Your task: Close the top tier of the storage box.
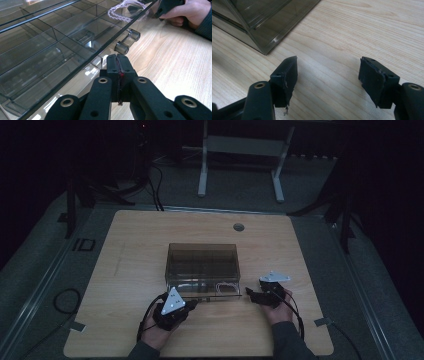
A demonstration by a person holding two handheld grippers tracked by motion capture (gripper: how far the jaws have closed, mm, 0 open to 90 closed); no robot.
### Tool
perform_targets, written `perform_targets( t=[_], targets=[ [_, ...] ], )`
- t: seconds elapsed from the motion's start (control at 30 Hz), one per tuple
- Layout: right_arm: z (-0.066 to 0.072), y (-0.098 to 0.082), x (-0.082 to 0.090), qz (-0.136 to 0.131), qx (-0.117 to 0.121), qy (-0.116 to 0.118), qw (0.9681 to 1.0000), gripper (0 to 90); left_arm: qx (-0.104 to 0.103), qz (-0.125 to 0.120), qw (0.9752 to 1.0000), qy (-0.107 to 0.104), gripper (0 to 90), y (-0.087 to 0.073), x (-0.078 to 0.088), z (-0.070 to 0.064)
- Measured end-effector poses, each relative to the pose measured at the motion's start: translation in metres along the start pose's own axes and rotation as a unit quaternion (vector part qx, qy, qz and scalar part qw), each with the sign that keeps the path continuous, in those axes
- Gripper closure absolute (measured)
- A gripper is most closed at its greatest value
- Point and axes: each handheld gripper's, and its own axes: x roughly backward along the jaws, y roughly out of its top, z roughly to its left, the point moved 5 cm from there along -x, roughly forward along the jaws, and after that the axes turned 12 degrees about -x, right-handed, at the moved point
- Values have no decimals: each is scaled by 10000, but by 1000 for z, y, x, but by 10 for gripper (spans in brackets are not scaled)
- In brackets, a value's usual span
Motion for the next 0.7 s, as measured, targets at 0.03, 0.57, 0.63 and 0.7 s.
perform_targets(
  t=[0.03, 0.57, 0.63, 0.7],
  targets=[
    [0, 0, 0, 1, -2, 0, 10000, 313, 1, 3, 10000, 1, 896, 0, 0, 0],
    [0, 0, 0, -1, 7, -1, 10000, 313, 17, -14, 9999, 107, 896, 5, 0, 7],
    [0, 0, 0, -1, 7, -1, 10000, 313, 15, -11, 9999, 109, 896, 5, 0, 8],
    [0, 0, 0, 0, 5, -2, 10000, 313, 11, -1, 9999, 119, 896, 5, -1, 9]
  ],
)
